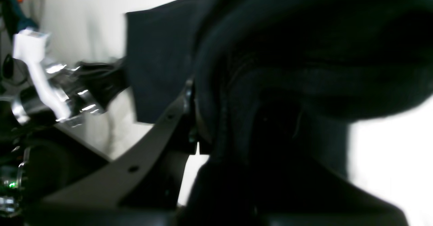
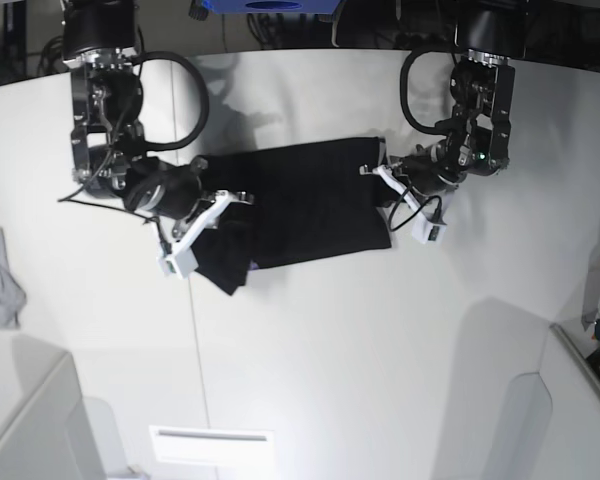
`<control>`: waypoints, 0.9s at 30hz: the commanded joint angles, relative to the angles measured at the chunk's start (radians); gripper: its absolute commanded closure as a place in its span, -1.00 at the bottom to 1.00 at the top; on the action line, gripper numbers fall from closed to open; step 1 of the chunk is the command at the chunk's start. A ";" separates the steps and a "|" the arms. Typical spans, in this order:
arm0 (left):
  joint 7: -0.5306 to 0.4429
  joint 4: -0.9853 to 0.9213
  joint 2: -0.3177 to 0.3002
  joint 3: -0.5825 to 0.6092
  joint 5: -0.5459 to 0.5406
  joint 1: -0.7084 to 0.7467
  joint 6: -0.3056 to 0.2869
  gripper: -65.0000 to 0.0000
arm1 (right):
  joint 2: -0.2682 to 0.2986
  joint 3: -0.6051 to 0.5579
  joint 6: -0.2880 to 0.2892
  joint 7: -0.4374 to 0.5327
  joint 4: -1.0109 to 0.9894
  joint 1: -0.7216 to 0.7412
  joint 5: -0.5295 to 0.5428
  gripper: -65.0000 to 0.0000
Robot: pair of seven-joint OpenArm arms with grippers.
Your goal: Fold the T-shirt properly
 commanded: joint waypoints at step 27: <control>0.047 0.022 -0.013 -0.002 0.039 0.015 0.020 1.00 | -0.124 -0.352 -0.161 0.242 -0.242 0.111 0.011 1.00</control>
